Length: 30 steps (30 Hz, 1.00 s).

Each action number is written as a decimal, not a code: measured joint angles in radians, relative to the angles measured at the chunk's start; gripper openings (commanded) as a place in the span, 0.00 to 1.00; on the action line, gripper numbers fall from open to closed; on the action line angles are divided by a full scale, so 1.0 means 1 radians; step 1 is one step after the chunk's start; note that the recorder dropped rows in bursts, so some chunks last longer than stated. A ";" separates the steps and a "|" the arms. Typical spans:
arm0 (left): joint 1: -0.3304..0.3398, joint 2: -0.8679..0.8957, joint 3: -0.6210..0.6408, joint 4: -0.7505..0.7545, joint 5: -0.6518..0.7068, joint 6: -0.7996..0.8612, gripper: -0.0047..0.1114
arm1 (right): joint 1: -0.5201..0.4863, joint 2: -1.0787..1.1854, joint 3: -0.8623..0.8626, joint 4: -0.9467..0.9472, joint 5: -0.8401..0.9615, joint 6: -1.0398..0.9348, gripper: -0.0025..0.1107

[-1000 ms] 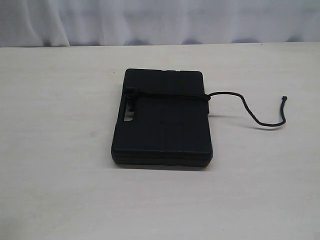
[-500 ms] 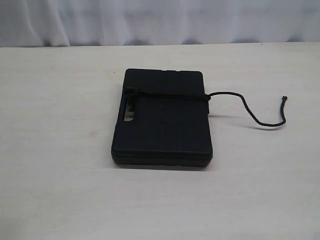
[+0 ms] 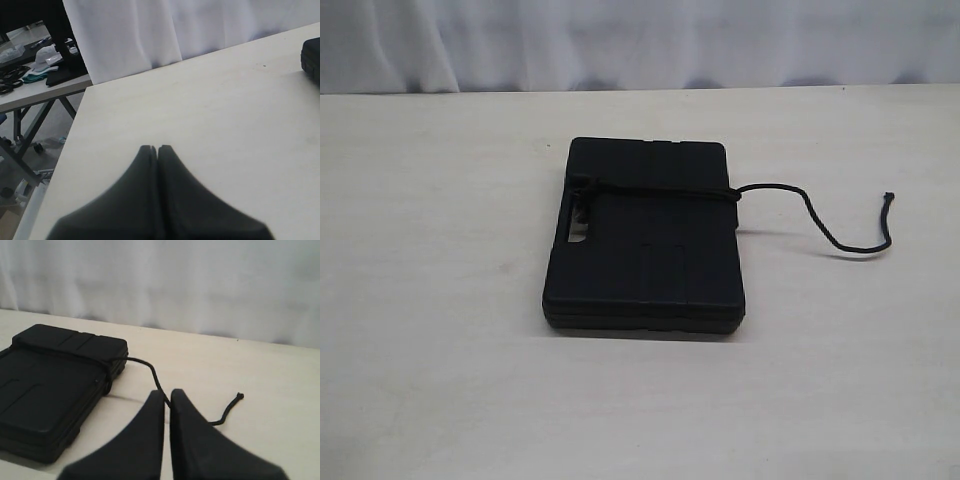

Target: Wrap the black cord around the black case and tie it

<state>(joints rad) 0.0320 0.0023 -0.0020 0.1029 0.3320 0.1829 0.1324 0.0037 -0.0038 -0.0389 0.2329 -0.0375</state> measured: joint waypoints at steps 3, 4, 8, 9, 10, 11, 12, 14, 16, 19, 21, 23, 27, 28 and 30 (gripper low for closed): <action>0.000 0.000 0.000 0.000 0.000 0.000 0.04 | 0.000 0.000 0.000 -0.007 0.048 0.017 0.06; 0.000 0.000 0.000 0.000 0.000 0.000 0.04 | 0.000 0.000 0.000 -0.009 0.063 0.020 0.06; 0.000 0.000 0.000 0.000 0.000 0.000 0.04 | 0.000 0.000 0.000 -0.016 0.093 0.022 0.06; 0.000 0.000 0.000 0.000 0.000 0.000 0.04 | 0.000 0.000 0.000 -0.018 0.095 0.022 0.06; 0.000 0.000 0.000 0.000 0.000 0.000 0.04 | 0.000 0.000 0.000 -0.018 0.098 0.022 0.06; 0.000 0.000 0.000 0.000 0.000 0.000 0.04 | 0.000 0.000 0.000 -0.018 0.100 0.024 0.06; 0.000 0.000 0.000 0.000 0.000 0.000 0.04 | 0.000 0.000 0.000 -0.018 0.102 0.024 0.06; 0.000 0.000 0.000 0.000 0.000 0.000 0.04 | 0.000 0.000 0.000 -0.018 0.102 0.024 0.06; 0.000 0.000 0.000 0.000 0.000 0.000 0.04 | 0.000 0.000 0.000 -0.018 0.102 0.024 0.06; 0.000 0.000 0.000 0.000 0.000 0.000 0.04 | 0.000 0.000 0.000 -0.018 0.102 0.025 0.06; 0.000 0.000 0.000 0.000 0.000 0.000 0.04 | 0.000 0.000 0.000 -0.018 0.102 0.025 0.06; 0.000 0.000 0.000 0.000 0.000 0.000 0.04 | 0.000 0.000 0.000 -0.018 0.102 0.025 0.06; 0.000 0.000 0.000 0.000 0.000 0.000 0.04 | 0.000 0.000 0.000 -0.018 0.104 0.025 0.06; 0.000 0.000 0.000 0.000 0.000 0.000 0.04 | 0.000 0.000 0.000 -0.018 0.104 0.025 0.06; 0.000 0.000 0.000 0.000 0.000 0.000 0.04 | 0.000 0.000 0.000 -0.018 0.104 0.025 0.06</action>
<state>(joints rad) 0.0320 0.0023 -0.0020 0.1029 0.3320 0.1829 0.1324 0.0037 -0.0038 -0.0573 0.3369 -0.0129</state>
